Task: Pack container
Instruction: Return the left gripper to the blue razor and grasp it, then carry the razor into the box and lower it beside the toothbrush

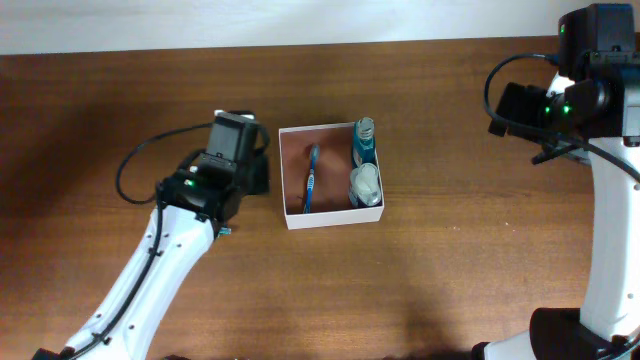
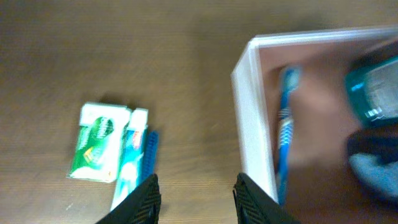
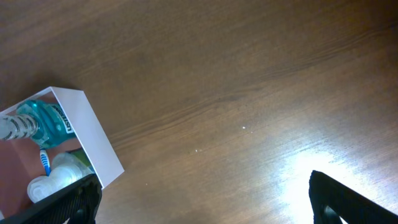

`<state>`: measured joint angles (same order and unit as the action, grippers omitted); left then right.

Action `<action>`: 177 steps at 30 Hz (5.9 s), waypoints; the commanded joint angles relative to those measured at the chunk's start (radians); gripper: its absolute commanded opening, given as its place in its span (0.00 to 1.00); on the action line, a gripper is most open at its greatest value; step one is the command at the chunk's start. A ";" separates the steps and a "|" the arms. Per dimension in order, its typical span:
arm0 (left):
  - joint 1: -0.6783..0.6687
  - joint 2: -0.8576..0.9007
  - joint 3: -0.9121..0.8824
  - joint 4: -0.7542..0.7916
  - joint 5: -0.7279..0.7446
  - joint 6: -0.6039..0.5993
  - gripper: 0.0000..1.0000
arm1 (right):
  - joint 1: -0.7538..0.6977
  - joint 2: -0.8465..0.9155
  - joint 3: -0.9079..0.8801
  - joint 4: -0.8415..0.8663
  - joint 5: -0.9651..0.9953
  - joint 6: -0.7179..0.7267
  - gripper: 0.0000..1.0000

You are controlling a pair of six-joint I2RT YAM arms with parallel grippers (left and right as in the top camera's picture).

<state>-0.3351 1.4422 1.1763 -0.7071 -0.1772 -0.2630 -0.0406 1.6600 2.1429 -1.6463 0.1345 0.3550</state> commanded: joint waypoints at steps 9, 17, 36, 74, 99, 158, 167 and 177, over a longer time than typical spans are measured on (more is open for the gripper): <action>0.135 0.153 0.002 -0.012 0.119 0.157 0.40 | -0.006 0.003 0.005 0.002 0.009 -0.008 0.98; 0.135 0.374 0.002 -0.005 0.121 0.210 0.38 | -0.006 0.003 0.005 0.002 0.009 -0.008 0.98; 0.197 0.435 0.002 0.012 0.145 0.208 0.38 | -0.006 0.003 0.005 0.002 0.009 -0.007 0.98; 0.199 0.462 -0.027 -0.019 0.182 0.208 0.26 | -0.006 0.003 0.005 0.002 0.009 -0.007 0.98; 0.179 0.377 0.147 -0.117 0.261 0.165 0.00 | -0.006 0.003 0.005 0.002 0.009 -0.007 0.98; -0.186 0.423 0.422 -0.098 0.149 -0.211 0.35 | -0.006 0.003 0.005 0.002 0.009 -0.008 0.98; -0.186 0.342 0.441 -0.392 0.120 -0.211 0.00 | -0.006 0.003 0.005 0.002 0.009 -0.007 0.99; -0.235 0.342 0.413 -0.614 0.132 -0.194 0.00 | -0.006 0.003 0.005 0.002 0.009 -0.007 0.98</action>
<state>-0.5430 1.7855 1.6127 -1.3251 -0.0433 -0.4850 -0.0406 1.6600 2.1429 -1.6459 0.1345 0.3550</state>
